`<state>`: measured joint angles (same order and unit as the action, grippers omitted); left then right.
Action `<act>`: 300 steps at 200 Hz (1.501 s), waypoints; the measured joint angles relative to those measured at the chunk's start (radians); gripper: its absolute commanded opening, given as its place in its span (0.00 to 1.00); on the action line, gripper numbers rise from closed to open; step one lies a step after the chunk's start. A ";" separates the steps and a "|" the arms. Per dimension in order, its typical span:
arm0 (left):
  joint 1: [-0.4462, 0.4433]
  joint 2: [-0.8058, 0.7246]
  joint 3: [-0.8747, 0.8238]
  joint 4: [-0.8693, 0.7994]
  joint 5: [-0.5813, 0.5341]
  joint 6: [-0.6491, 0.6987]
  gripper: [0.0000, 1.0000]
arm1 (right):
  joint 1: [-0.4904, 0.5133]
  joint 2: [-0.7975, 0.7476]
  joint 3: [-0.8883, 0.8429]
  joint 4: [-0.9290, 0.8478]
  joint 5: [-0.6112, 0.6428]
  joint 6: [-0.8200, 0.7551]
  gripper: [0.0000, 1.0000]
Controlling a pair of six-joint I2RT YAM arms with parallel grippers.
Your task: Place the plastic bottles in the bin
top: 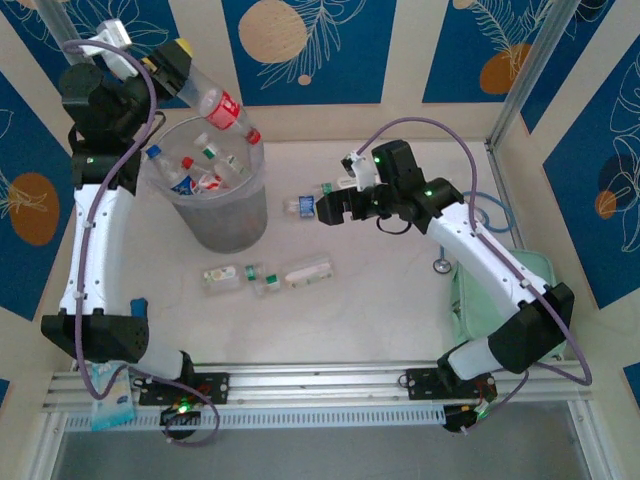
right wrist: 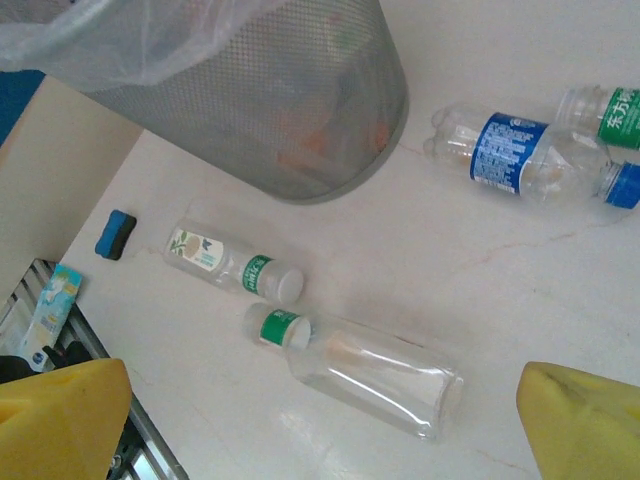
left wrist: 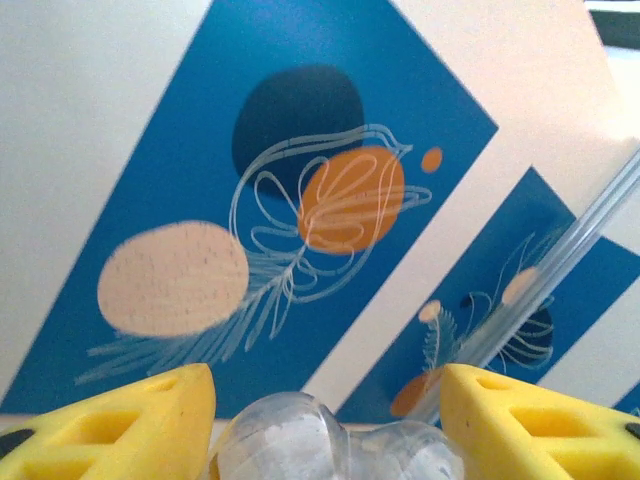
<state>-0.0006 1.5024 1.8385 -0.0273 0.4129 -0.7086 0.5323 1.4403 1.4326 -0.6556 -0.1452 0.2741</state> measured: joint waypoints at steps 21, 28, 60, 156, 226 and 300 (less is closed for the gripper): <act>0.018 0.043 0.000 0.051 -0.031 0.018 0.03 | 0.003 0.001 -0.011 -0.014 0.011 0.007 0.99; 0.018 0.063 0.000 0.054 -0.048 0.035 0.00 | 0.004 0.001 -0.013 -0.016 0.013 0.007 0.99; 0.019 0.141 -0.035 0.072 -0.135 0.119 0.00 | 0.005 0.001 -0.022 -0.028 0.027 0.007 0.99; -0.007 0.166 -0.348 0.262 -0.212 0.277 0.00 | 0.005 0.003 -0.027 -0.044 0.053 0.003 0.99; -0.067 0.170 -0.525 0.327 -0.243 0.378 0.00 | 0.005 0.026 -0.003 -0.075 0.068 -0.005 0.99; -0.067 0.253 -0.483 0.289 -0.234 0.375 0.00 | 0.019 0.051 0.008 -0.079 0.068 -0.005 0.99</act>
<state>-0.0677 1.7557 1.3560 0.2615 0.1787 -0.3332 0.5518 1.4910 1.4403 -0.7345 -0.0769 0.2695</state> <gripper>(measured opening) 0.575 0.990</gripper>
